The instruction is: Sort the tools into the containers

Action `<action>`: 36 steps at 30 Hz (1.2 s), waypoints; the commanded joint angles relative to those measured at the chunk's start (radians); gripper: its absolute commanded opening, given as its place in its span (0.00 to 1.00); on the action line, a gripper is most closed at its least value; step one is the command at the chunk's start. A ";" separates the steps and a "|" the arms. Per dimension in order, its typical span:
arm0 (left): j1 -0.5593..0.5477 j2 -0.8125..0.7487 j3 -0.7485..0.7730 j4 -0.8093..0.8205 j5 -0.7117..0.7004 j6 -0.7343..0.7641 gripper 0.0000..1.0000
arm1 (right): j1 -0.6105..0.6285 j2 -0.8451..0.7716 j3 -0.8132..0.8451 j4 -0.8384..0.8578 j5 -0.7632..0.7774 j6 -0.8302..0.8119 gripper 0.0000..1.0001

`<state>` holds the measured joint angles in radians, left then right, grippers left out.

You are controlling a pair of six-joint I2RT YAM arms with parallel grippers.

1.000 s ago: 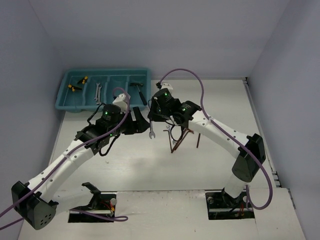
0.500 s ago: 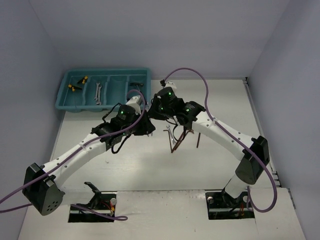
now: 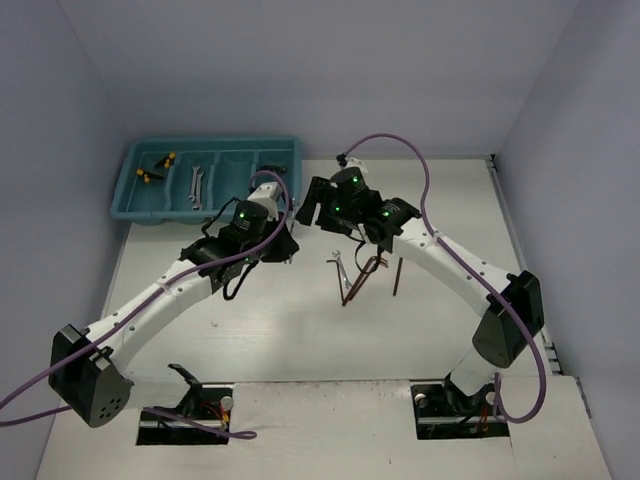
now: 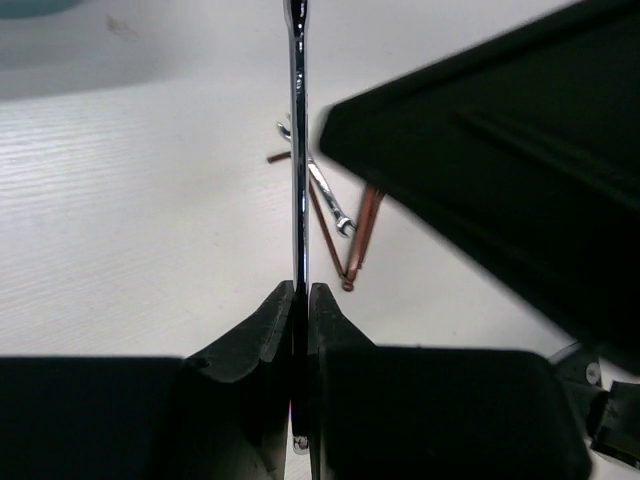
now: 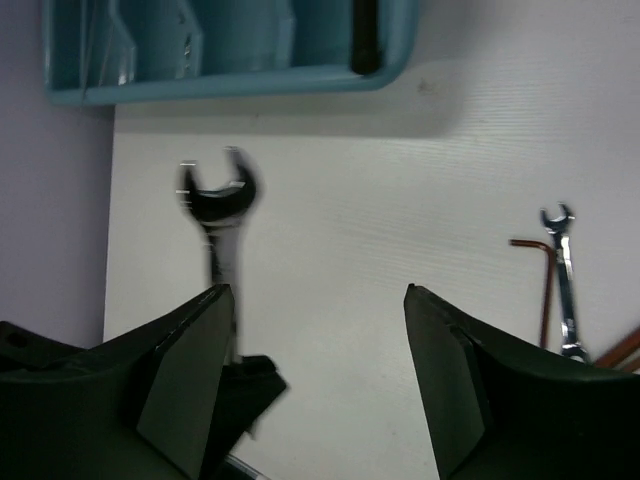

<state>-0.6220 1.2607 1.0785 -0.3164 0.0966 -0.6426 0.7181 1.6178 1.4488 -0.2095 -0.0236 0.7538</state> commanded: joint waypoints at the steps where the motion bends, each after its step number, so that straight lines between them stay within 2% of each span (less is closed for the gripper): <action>1: 0.141 0.020 0.092 -0.007 0.000 0.098 0.00 | -0.124 -0.094 -0.034 0.027 -0.023 -0.038 0.71; 4: 0.252 0.083 0.166 -0.059 0.019 0.208 0.00 | -0.203 -0.120 -0.064 0.020 -0.048 -0.096 0.72; 9: 0.423 0.228 0.333 -0.125 0.005 0.387 0.00 | -0.243 -0.152 -0.138 0.002 -0.040 -0.222 0.72; 12: 0.535 0.386 0.522 -0.194 -0.003 0.497 0.00 | -0.245 -0.158 -0.184 -0.015 0.000 -0.281 0.72; 18: 0.663 0.661 0.865 -0.246 -0.021 0.572 0.00 | -0.241 -0.108 -0.200 -0.092 0.019 -0.379 0.69; 26: 0.705 0.985 1.182 -0.297 -0.054 0.612 0.00 | -0.223 -0.070 -0.188 -0.122 -0.007 -0.450 0.66; 31: 0.705 1.080 1.244 -0.293 -0.051 0.595 0.03 | -0.195 -0.036 -0.173 -0.138 0.018 -0.487 0.63; 36: 0.705 1.111 1.247 -0.282 -0.065 0.585 0.14 | -0.173 0.023 -0.169 -0.147 0.054 -0.515 0.56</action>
<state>0.0848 2.4328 2.2539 -0.6382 0.0517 -0.0612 0.5237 1.6027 1.2420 -0.3466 -0.0234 0.2846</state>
